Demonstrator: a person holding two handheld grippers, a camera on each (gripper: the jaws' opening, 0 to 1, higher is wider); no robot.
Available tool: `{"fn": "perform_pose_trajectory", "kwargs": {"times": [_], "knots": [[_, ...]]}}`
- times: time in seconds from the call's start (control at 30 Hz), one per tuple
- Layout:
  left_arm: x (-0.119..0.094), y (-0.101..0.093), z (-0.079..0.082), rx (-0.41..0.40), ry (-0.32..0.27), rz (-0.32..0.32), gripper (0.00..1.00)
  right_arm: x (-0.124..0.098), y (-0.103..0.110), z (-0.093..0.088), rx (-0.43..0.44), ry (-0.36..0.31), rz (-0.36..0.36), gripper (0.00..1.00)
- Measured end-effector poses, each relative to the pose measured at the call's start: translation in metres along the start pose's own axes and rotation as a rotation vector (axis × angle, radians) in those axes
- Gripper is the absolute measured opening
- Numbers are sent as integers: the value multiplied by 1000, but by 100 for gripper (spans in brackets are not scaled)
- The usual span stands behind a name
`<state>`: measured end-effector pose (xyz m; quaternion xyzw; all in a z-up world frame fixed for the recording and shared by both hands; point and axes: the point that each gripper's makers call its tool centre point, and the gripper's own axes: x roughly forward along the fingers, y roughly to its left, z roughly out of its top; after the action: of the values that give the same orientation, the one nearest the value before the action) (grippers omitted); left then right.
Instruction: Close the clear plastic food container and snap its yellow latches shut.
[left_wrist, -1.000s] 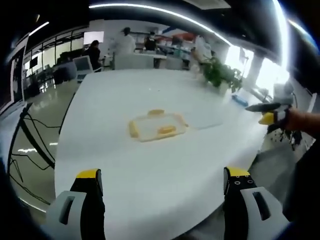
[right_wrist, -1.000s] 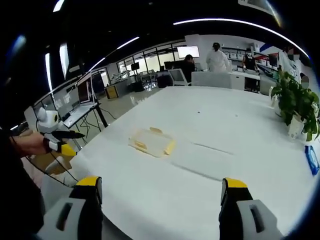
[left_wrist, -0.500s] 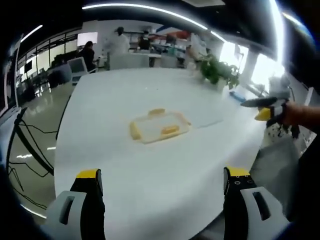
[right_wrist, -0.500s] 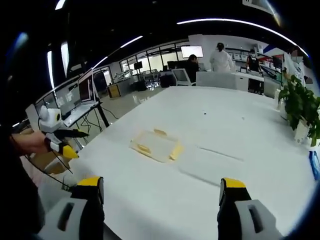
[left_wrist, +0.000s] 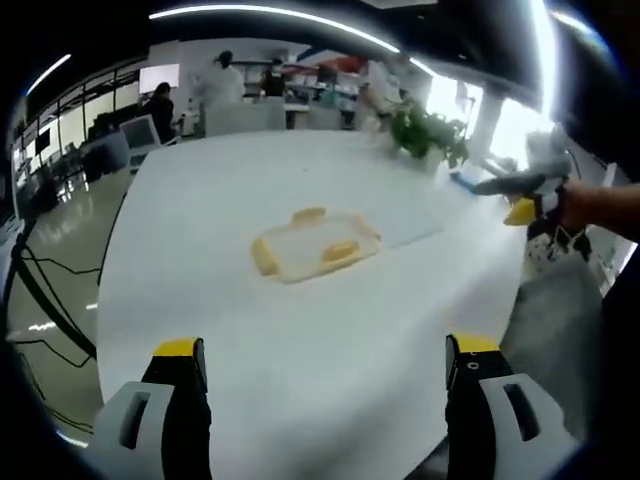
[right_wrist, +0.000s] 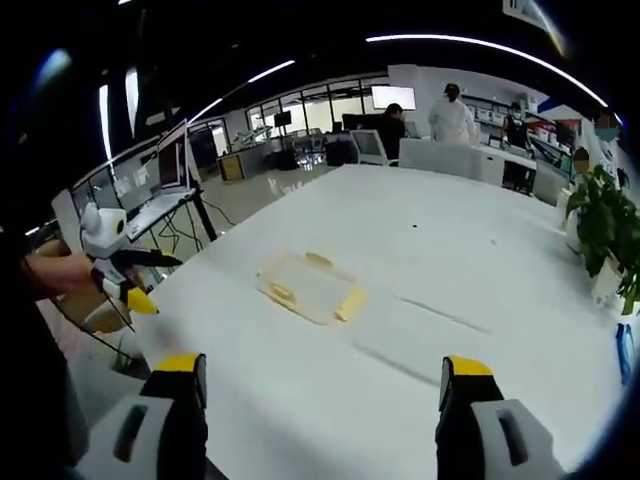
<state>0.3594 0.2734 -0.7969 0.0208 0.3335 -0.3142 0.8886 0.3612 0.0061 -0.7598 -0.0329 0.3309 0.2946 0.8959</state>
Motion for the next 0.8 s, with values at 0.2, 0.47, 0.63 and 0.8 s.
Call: {"fn": "perform_pose_trajectory", "kwargs": {"times": [0.2, 0.47, 0.63, 0.8], "knots": [[5, 7, 4, 34, 0, -4, 98, 9, 2, 1, -26, 21, 20, 96], [14, 16, 3, 70, 18, -17, 96, 22, -1, 4, -69, 45, 33, 92], [17, 22, 4, 93, 30, -19, 96, 31, -4, 4, -133, 70, 47, 90], [23, 27, 5, 115, 44, -27, 95, 39, -4, 10, -160, 79, 70, 89]]}}
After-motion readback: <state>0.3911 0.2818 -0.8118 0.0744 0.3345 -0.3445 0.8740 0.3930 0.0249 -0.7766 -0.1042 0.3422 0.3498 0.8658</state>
